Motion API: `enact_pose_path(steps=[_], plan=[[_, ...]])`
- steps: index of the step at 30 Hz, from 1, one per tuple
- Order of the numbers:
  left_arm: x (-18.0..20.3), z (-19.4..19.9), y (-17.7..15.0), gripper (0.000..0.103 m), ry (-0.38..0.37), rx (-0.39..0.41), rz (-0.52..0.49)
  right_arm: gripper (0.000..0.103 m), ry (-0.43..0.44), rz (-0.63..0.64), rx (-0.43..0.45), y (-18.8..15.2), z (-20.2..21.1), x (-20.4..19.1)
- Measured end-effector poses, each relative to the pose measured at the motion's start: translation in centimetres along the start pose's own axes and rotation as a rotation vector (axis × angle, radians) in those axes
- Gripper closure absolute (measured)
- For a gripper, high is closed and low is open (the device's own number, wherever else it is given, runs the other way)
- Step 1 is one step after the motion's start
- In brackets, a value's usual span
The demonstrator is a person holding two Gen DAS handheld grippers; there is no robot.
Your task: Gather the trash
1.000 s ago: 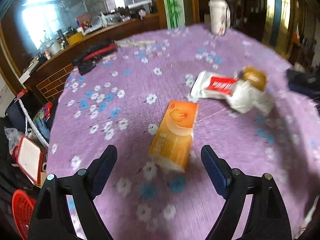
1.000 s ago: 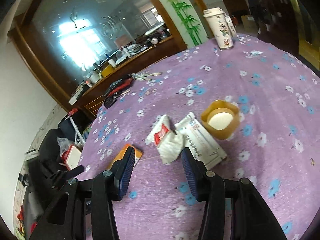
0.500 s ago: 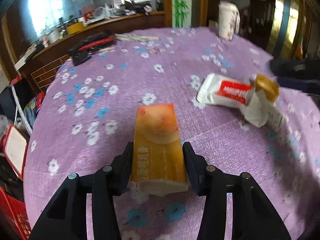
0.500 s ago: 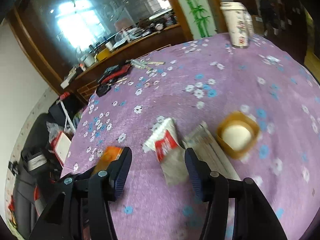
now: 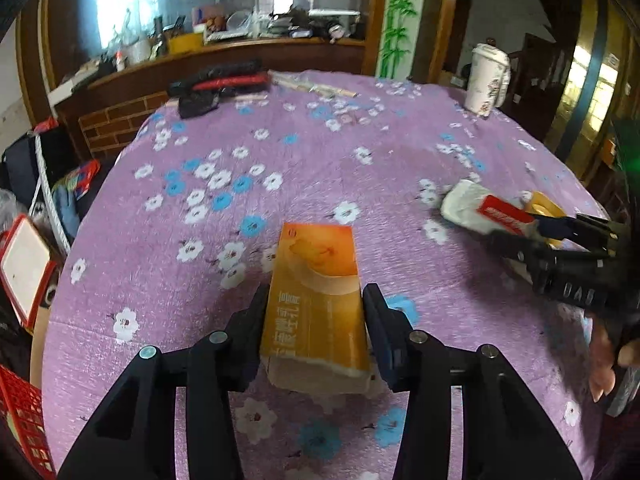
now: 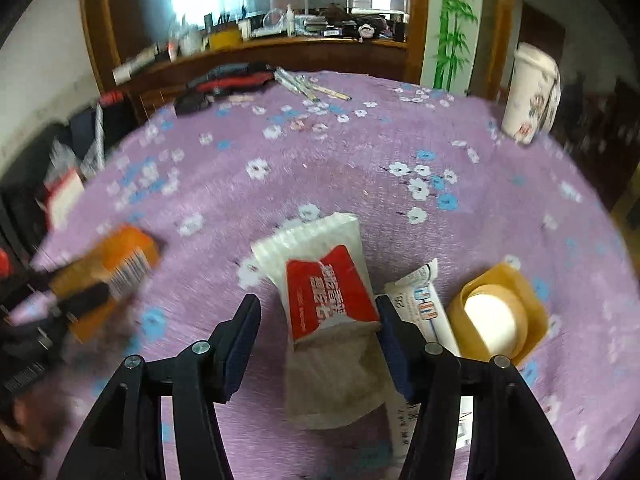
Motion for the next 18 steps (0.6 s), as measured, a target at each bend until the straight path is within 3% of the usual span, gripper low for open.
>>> enact_pose_path(steps=[2,6,13,18], plan=[[-0.5,-0.5,-0.3,0.059,-0.003,-0.02,0.022,0.048,-0.029,0.009,0.006,-0.2,-0.2,0.1],[-0.8,-0.9,-0.6,0.059,-0.01,-0.031,0.044,0.05,0.026,-0.044,0.014,-0.3,0.4,0.3],[0.1,0.5,-0.1,0.059,0.03,0.045,-0.017,0.05,0.113,-0.077,0.174,1.2,4.7,-1.7],[0.0,1.6,0.5,0.059,0.051,0.099,-0.026,0.05,0.142,-0.066,0.202,1.1,5.5,-3.7]])
Point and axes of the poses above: each gripper's, at about its wrist camera, not at the fingertips, and z roughly against the way its jaws point, x to its right, y to its top, the point moved 8 cm from there along -z, roughly the way its jaws point, and after that the axes turned 11 degrees about -y, right-handed, at the moved point
